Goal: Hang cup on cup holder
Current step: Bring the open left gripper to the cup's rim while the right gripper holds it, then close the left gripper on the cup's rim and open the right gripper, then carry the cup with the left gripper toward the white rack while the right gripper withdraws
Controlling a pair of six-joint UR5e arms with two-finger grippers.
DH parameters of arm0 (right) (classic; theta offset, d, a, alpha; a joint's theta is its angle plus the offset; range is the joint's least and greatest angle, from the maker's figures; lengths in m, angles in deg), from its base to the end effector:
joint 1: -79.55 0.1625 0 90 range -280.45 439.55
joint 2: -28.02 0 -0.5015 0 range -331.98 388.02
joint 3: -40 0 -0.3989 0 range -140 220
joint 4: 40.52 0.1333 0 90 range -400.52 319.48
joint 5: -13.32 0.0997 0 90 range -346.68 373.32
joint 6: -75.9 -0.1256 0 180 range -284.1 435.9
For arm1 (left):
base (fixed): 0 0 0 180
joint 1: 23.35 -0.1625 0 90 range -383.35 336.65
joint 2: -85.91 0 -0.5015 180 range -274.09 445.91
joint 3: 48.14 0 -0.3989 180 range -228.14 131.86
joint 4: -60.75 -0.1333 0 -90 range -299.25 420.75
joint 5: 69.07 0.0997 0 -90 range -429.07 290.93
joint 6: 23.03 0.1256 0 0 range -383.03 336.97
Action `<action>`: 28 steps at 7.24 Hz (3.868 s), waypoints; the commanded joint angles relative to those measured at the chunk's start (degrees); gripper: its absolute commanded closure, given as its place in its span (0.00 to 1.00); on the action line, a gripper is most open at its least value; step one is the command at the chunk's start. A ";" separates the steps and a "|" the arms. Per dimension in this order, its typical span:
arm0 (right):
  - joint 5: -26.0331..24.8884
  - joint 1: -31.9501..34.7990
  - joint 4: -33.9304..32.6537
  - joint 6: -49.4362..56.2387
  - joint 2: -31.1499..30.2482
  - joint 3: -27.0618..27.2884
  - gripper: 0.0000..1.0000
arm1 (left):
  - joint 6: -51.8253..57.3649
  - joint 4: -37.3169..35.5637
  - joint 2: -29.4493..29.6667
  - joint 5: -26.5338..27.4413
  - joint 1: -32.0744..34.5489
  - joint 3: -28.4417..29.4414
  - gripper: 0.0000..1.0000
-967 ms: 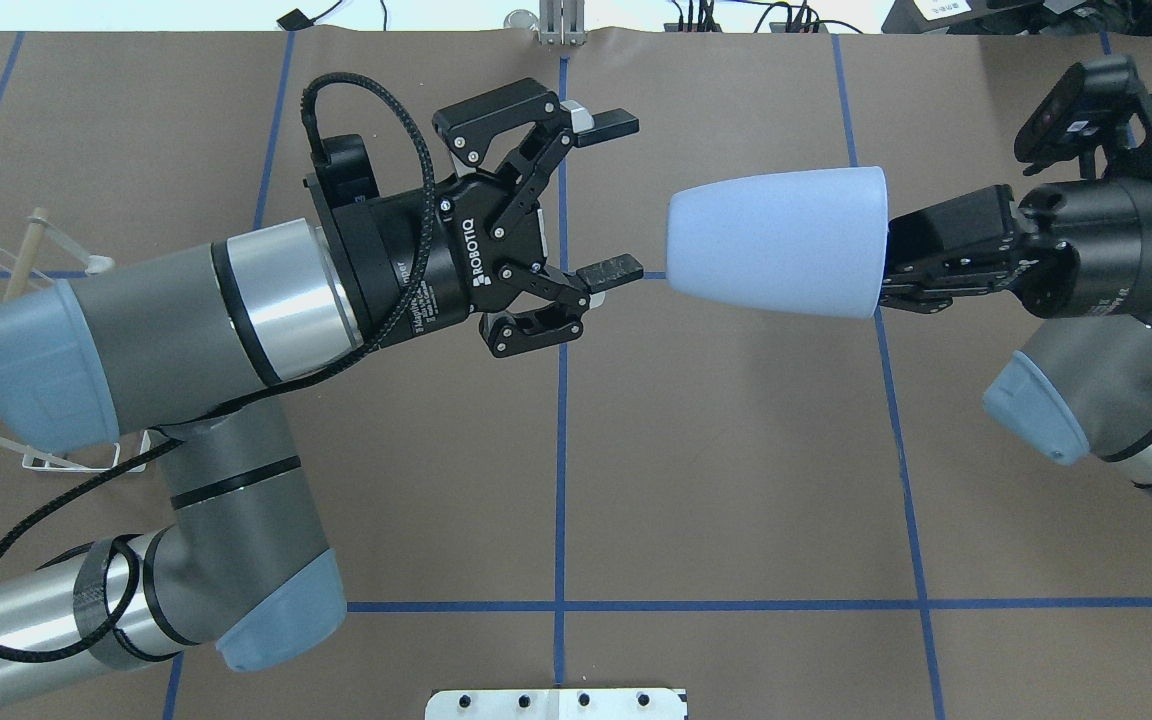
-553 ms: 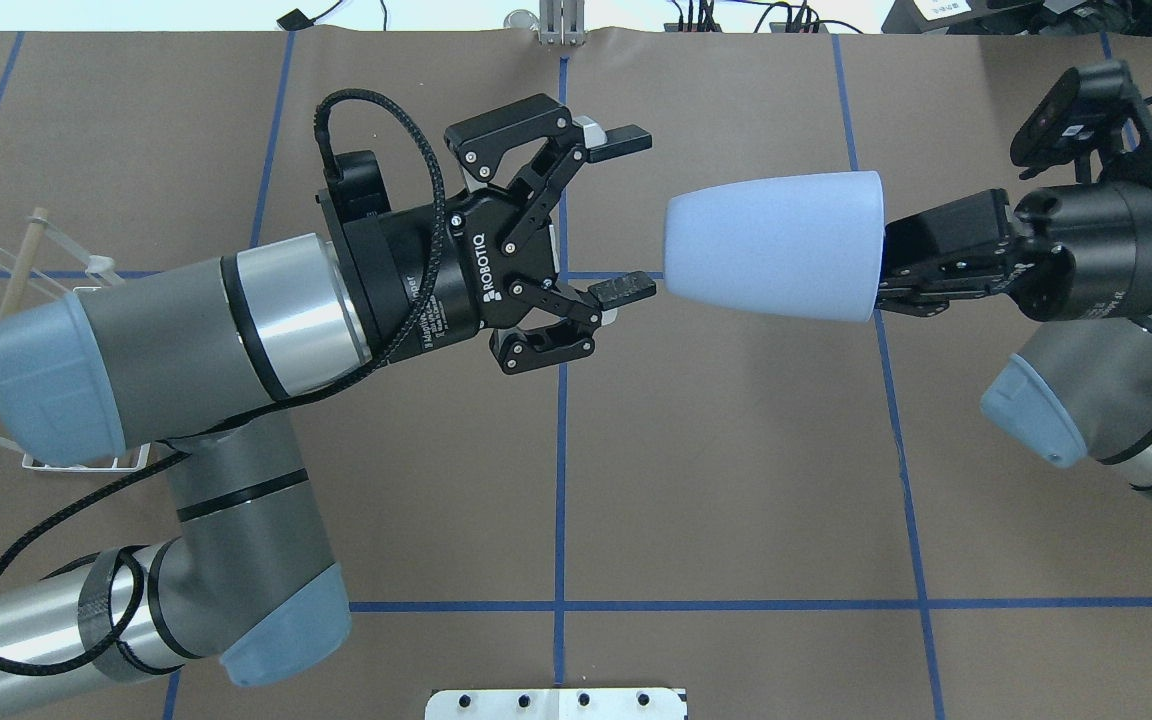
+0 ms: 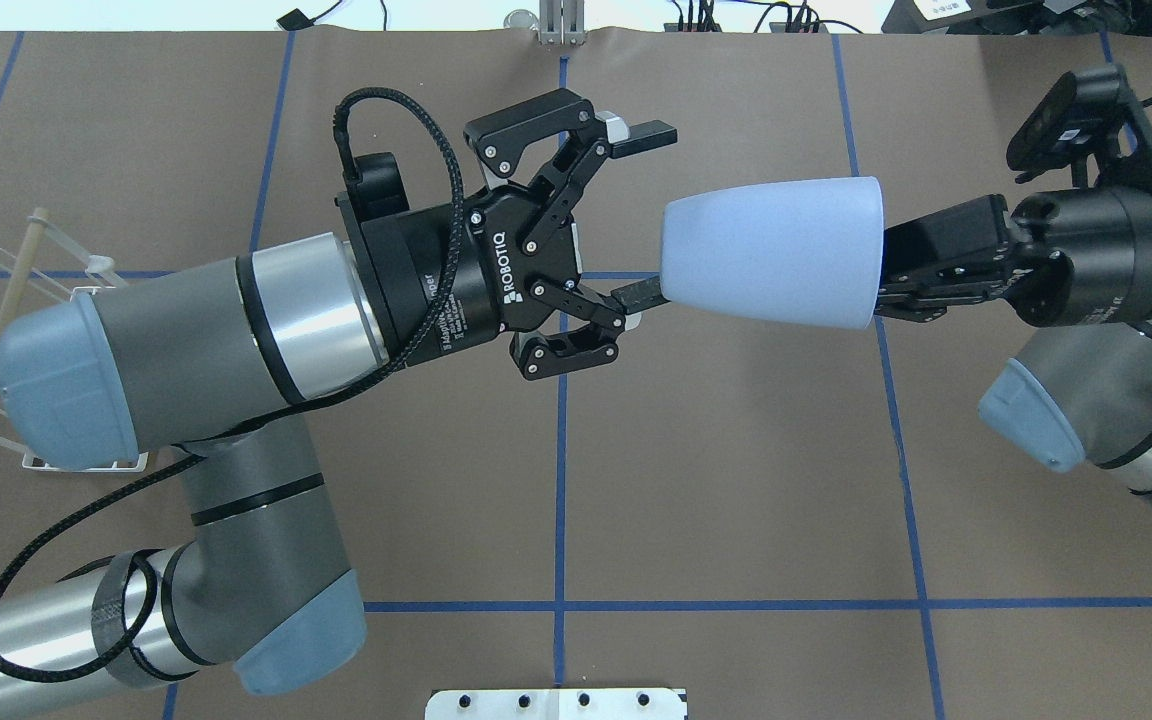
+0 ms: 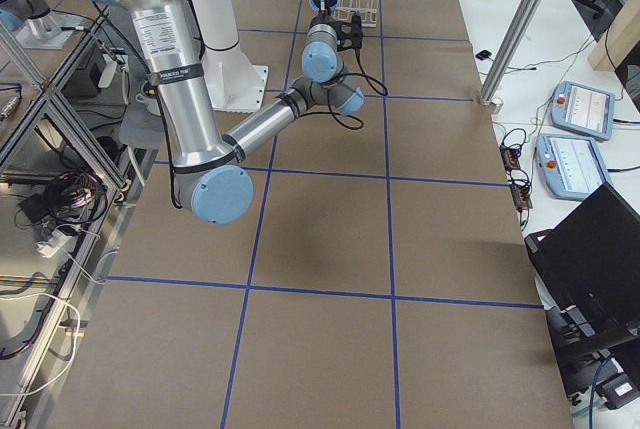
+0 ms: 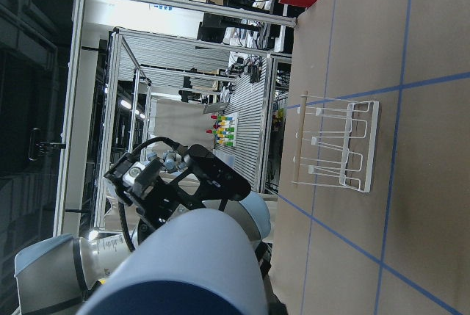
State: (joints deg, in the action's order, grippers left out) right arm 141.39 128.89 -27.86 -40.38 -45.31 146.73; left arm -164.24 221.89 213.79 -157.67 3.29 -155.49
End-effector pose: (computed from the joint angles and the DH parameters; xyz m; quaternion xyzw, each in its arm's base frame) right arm -0.2663 -0.3957 0.2830 0.0557 -0.8834 -0.0221 0.4648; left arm 0.4550 -0.3808 0.0759 -0.1845 0.8731 -0.2919 0.3441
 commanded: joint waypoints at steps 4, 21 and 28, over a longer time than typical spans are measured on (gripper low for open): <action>-0.62 -0.29 0.00 0.00 0.03 0.05 1.00 | 0.06 0.14 0.35 0.01 -0.98 0.04 0.03; 2.85 12.23 6.86 4.19 -8.58 -8.08 0.00 | 9.69 -6.49 -1.49 -3.02 4.09 -2.95 1.00; -0.61 34.22 -41.32 75.51 -7.27 -14.54 0.00 | 56.69 -48.41 -4.31 -19.33 22.29 -9.45 1.00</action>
State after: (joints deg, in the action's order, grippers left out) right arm 142.88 160.09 -59.58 24.52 -53.51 132.21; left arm -114.87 180.40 209.69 -176.84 22.67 -164.60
